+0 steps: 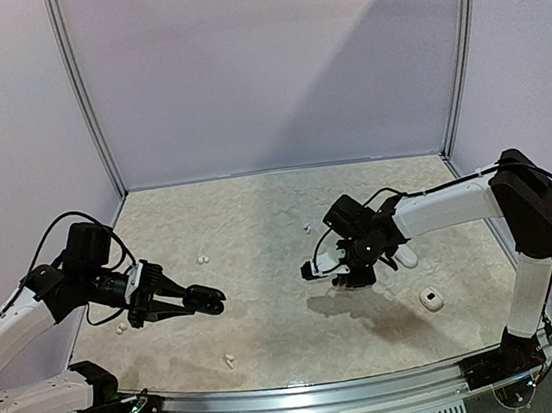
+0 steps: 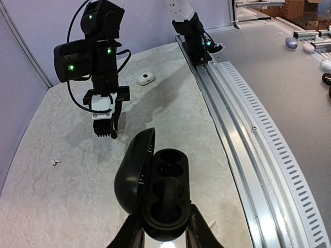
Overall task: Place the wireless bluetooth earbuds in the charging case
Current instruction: Pick up the right earbud from the center of the board.
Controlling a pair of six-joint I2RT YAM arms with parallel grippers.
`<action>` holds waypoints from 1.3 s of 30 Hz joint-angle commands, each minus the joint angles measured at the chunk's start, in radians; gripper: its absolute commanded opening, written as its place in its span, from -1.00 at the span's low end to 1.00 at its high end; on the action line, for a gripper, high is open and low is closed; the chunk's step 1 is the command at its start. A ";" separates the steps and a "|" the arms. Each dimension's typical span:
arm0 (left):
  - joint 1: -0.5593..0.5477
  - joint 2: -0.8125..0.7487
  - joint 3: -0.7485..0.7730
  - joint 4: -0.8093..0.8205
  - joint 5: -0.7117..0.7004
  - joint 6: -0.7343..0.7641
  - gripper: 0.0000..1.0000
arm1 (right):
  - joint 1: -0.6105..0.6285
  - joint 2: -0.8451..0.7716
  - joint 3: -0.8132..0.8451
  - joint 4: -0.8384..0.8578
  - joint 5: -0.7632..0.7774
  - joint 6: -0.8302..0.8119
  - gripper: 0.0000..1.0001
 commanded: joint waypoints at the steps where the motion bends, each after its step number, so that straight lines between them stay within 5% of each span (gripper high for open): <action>1: -0.010 0.001 0.021 -0.019 -0.002 0.013 -1.00 | -0.012 0.030 0.045 -0.053 -0.009 -0.030 -0.74; 25: -0.011 -0.005 0.017 -0.026 -0.008 0.020 -1.00 | -0.015 0.077 0.129 -0.165 -0.089 -0.042 -0.76; 33: -0.010 -0.001 0.018 -0.024 -0.007 0.020 -1.00 | -0.014 0.073 0.152 -0.189 -0.086 -0.030 -0.98; 39: -0.011 -0.009 -0.004 0.117 -0.047 -0.128 -1.00 | -0.015 0.037 0.275 -0.274 -0.100 0.124 -1.00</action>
